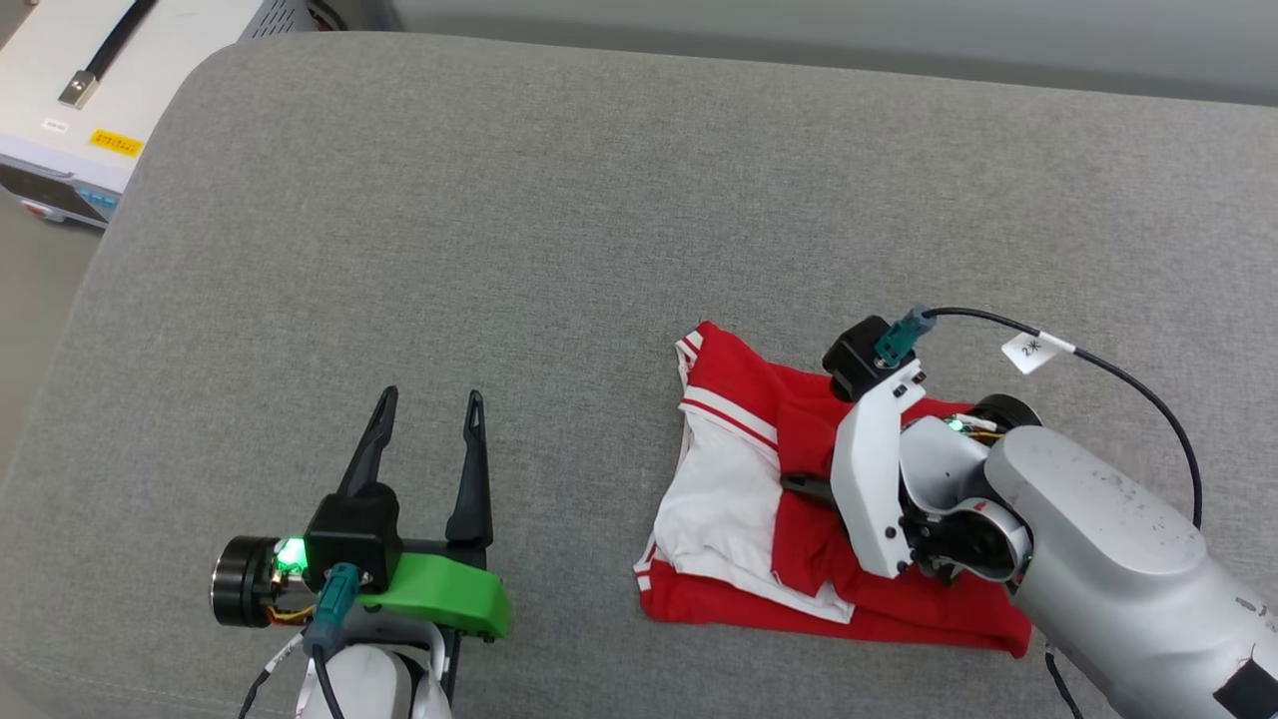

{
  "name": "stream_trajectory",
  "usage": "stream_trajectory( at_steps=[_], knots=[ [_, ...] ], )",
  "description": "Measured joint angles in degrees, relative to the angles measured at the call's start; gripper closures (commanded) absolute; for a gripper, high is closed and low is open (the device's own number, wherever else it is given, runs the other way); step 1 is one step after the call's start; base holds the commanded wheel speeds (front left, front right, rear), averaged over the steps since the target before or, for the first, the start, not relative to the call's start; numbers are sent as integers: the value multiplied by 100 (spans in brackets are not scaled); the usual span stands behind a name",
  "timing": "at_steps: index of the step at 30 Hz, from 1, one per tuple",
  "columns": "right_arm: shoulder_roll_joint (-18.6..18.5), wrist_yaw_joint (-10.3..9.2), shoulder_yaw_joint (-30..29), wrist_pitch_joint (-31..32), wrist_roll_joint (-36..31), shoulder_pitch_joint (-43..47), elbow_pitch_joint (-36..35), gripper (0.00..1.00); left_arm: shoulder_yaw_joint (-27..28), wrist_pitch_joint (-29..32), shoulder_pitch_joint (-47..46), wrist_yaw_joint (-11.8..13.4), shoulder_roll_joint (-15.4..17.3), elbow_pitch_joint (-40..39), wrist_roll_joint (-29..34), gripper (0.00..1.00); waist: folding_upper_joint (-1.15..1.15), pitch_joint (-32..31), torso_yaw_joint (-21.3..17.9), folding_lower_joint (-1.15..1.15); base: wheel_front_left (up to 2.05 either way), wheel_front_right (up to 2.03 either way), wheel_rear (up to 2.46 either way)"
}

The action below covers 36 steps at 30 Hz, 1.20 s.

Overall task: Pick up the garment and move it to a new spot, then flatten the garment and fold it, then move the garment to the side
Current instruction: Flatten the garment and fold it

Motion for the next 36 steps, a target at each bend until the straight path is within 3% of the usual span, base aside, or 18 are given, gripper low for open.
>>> stream_trajectory(
  at_steps=[1, 2, 3, 4, 11, 19, 26, 36],
  knots=[
    [-3, 0, 34, -89, 16, -7, 3, 84, 10, 0, 1, 0, 0, 7, 0, 0, 0, -9, -13, 0, 0, 0, 0],
    [-13, 0, 85, -194, 41, -9, -3, 60, 16, 0, 1, 0, -1, 15, 0, 0, 0, -25, -26, 0, 0, 0, 0],
    [-29, 1, 127, -303, 60, -9, -22, 5, 27, 0, 2, 0, -2, 24, 0, 0, 0, -47, -40, 0, 0, 0, 0],
    [-51, 0, 152, -417, 75, -9, -56, 0, 36, 0, 4, 0, -2, 32, 1, 0, 0, -69, -51, 0, 0, 0, 0],
    [-602, -1, 66, -1659, 75, 4, -626, 0, 141, 0, 20, -4, -2, 41, 19, 0, 0, -283, -175, 0, 0, 0, 0],
    [-867, -1, -1127, -3627, -899, 230, -583, 0, 234, 1, 131, -27, 2, -11, 69, 0, 0, -508, -412, 0, 0, 0, 0],
    [-577, -1, -2399, -4746, -2014, 873, -427, 0, 282, 0, 278, -36, 5, -48, 101, 0, 0, -714, -594, 0, 0, 0, 0],
    [287, -1, -4205, -4993, -3317, 2276, -1352, 0, 285, 0, 450, -59, 8, -177, 102, 0, 0, -927, -752, 0, 0, 0, 0]
  ],
)
